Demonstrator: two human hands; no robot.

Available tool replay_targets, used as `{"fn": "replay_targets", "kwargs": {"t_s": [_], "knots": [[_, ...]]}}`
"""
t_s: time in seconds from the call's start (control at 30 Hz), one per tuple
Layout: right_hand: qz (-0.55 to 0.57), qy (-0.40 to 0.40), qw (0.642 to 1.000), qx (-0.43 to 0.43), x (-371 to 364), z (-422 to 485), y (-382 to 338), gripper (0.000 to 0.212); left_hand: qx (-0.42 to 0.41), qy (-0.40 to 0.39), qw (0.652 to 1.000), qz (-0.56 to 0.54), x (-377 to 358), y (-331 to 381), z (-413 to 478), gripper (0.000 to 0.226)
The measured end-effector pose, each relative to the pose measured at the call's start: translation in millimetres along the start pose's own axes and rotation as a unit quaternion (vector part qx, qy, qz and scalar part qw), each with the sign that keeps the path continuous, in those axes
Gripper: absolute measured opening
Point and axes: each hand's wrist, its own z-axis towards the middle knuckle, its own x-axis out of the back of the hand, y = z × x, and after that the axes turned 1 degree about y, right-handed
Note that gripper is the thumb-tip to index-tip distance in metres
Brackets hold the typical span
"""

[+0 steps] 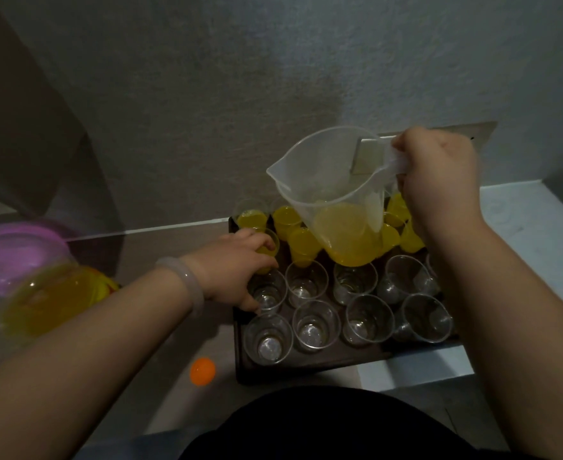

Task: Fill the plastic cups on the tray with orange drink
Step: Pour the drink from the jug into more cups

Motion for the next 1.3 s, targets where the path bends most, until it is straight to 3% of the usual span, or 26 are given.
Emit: {"fn": "replay_targets", "kwargs": {"t_s": [0.4,0.73,0.93,1.03,1.13,1.3], "knots": [[-0.001,-0.001,1.0,-0.002,0,2,-2,0.032,0.001,-0.002,1.0,-0.018,4,-5,1,0.078],[0.001,-0.021,1.0,0.006,-4,0,-9,0.03,0.099,-0.01,0.984,-0.146,52,-15,-25,0.068],[0.012,-0.031,0.999,0.009,-6,0,-9,0.034,0.13,0.122,0.961,-0.214,67,-25,-44,0.067],[-0.013,-0.057,0.997,0.041,-6,-1,-13,0.032,0.143,0.167,0.949,-0.228,61,-24,-41,0.08],[-0.069,-0.089,0.989,0.093,-8,2,-20,0.04,0.146,0.191,0.947,-0.212,54,-22,-36,0.077],[-0.225,-0.147,0.949,0.164,-16,4,-39,0.038,0.138,0.194,0.952,-0.194,48,-16,-29,0.078]]}}
